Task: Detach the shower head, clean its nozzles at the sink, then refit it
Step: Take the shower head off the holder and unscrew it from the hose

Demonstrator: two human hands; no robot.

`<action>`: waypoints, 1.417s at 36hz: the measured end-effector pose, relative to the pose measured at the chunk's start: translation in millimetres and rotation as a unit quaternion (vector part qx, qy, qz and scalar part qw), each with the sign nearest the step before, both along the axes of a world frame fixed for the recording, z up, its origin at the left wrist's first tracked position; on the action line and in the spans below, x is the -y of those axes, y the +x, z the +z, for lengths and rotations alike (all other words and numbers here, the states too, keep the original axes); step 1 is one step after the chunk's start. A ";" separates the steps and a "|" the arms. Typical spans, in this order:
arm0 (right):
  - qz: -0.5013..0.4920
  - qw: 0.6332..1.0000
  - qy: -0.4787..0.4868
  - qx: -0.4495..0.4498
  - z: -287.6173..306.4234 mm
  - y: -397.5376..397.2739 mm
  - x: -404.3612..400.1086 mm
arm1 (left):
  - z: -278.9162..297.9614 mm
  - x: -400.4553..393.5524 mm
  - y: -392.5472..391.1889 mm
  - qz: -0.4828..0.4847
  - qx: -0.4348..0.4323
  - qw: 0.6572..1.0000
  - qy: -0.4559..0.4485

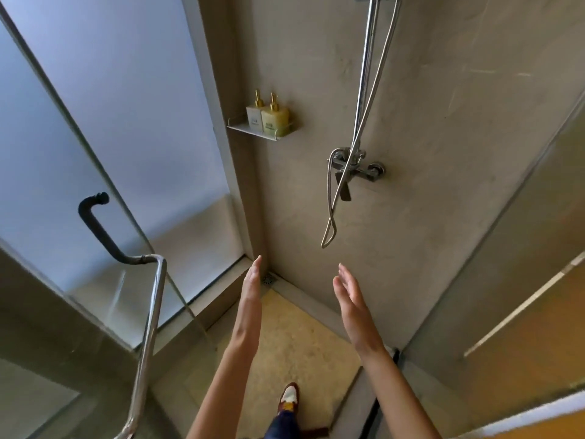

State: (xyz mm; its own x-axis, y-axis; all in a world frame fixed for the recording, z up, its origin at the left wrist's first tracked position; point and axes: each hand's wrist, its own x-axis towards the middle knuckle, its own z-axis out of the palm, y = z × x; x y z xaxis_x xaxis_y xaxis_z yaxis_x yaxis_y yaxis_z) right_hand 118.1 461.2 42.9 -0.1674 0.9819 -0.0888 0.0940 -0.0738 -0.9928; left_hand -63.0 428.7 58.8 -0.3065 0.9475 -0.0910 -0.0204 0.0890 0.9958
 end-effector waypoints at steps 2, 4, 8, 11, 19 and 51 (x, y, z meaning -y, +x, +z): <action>-0.010 1.000 -0.005 -0.009 2.9 -1.7 -20.6 | -0.2 -21.4 -0.3 -0.014 0.003 1.000 0.001; -0.021 1.000 -0.009 -0.020 5.2 -5.7 -40.6 | -1.9 -43.8 -2.9 -0.028 0.003 1.000 0.003; -0.041 0.999 -0.001 -0.030 10.2 -14.4 -84.5 | -2.5 -94.6 -11.2 -0.046 0.004 0.999 0.005; -0.058 0.998 0.001 -0.031 16.7 -22.9 -121.8 | 1.1 -140.7 -16.4 -0.067 0.011 0.998 0.002; -0.109 0.994 0.010 -0.024 47.1 -39.7 -213.8 | 27.7 -261.3 -29.4 -0.116 0.021 0.993 0.019; -0.215 0.939 0.251 0.093 308.4 89.7 -393.1 | 231.3 -486.7 61.7 -0.329 -0.065 0.915 0.224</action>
